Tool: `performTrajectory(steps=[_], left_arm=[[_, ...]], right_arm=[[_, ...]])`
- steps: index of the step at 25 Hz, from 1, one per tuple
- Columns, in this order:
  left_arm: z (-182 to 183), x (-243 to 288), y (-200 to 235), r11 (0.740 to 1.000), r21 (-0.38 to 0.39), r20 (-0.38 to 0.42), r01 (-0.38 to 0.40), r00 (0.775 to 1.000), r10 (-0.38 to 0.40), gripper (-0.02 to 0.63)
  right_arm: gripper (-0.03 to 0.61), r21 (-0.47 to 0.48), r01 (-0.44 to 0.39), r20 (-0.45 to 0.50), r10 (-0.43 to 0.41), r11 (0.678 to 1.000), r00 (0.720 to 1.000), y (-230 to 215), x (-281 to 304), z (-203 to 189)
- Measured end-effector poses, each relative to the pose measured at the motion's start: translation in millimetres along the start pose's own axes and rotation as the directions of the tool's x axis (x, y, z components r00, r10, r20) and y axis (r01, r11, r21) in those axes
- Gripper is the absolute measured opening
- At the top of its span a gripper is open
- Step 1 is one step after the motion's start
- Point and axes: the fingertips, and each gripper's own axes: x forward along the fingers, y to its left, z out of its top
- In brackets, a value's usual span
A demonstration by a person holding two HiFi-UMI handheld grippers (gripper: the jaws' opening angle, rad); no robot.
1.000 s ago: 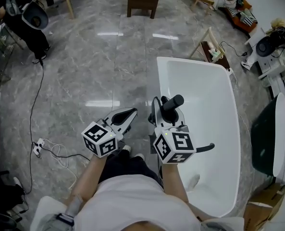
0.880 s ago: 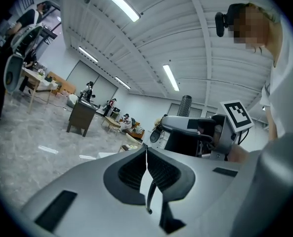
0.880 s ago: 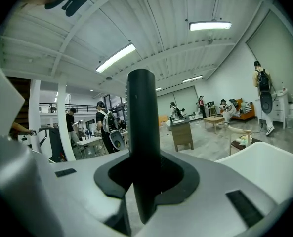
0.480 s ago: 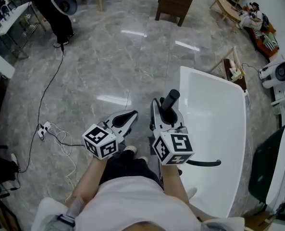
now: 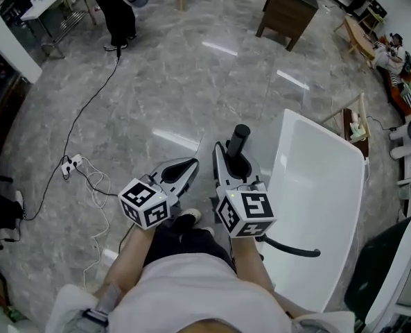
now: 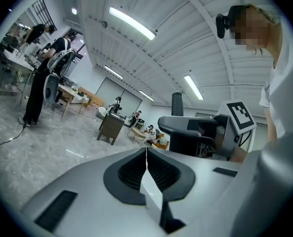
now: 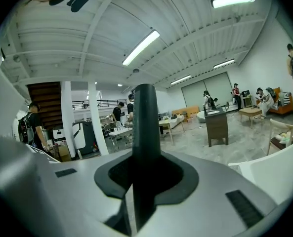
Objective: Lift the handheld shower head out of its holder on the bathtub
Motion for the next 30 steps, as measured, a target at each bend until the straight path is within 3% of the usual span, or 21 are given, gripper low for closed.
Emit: performTrajectory(steps=[8, 13, 17, 30], left_arm=[[4.6, -17.8, 9.9, 0.999, -0.009, 0.035, -0.042, 0.999, 0.042, 0.012], [4.1, -30.7, 13.8, 0.998, -0.011, 0.044, -0.061, 0.997, 0.061, 0.012], [4.1, -34.4, 10.8, 0.998, -0.01, 0.048, -0.063, 0.997, 0.064, 0.012], [3.7, -13.2, -2.3, 0.999, 0.004, 0.035, -0.033, 0.999, 0.032, 0.012]], right_arm=[[0.104, -0.045, -0.081, -0.033, 0.08, 0.996, 0.996, 34.6, 14.1, -7.5], [0.104, 0.029, -0.125, -0.025, 0.126, 0.992, 0.992, 49.2, 14.1, -10.9], [0.103, 0.009, -0.143, -0.02, 0.144, 0.99, 0.989, 58.9, 9.6, -8.9], [0.103, 0.053, -0.142, 0.014, 0.141, 0.988, 0.99, 39.3, 1.4, -2.7]])
